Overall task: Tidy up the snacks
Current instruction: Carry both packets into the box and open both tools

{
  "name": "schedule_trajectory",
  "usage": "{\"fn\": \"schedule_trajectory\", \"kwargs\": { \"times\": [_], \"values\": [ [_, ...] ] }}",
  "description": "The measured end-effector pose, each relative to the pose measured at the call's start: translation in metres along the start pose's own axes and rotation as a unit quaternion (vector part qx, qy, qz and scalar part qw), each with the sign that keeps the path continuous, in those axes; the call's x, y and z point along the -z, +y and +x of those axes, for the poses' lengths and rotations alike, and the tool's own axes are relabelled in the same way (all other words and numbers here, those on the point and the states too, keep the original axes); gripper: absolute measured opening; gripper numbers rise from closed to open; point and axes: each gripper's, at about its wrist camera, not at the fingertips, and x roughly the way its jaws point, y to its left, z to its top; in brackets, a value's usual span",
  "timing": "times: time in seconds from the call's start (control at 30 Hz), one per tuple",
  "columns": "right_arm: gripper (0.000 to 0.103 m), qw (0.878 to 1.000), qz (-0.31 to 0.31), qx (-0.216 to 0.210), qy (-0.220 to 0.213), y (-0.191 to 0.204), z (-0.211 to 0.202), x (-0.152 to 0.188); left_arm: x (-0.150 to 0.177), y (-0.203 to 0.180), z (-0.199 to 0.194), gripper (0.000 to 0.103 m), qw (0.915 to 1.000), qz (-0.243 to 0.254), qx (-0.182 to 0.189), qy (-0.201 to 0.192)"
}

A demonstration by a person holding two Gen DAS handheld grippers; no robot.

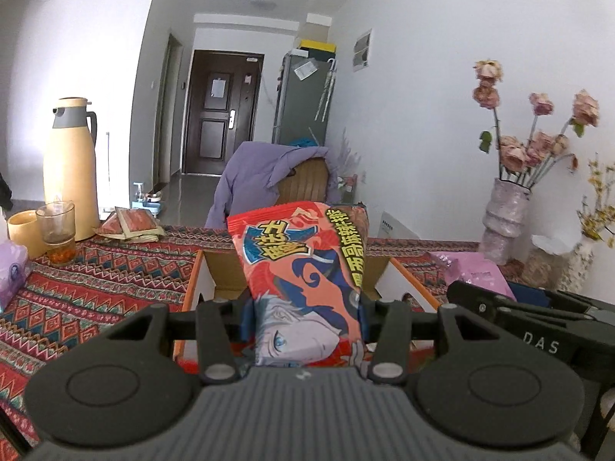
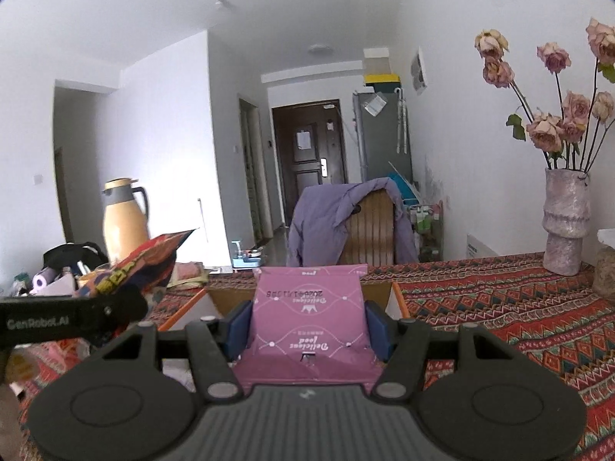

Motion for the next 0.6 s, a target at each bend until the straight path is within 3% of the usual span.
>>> {"fn": "schedule_trajectory", "kwargs": {
  "times": [0.3,0.4,0.6],
  "values": [
    [0.061,0.999,0.000,0.022,0.037,-0.010,0.075,-0.017,-0.030,0.002,0.062,0.047,0.9998,-0.004,-0.017,0.011],
    [0.061,0.998,0.012,0.025,0.060,-0.013,0.099,-0.015,-0.033,0.003,0.083,0.047,0.9995,-0.009,-0.018,0.023],
    [0.061,0.993,0.015,0.046,0.104,-0.017,0.147,0.000,-0.027,0.004,0.125,0.047,0.9968,-0.001,-0.053,0.059]
  ]
}}
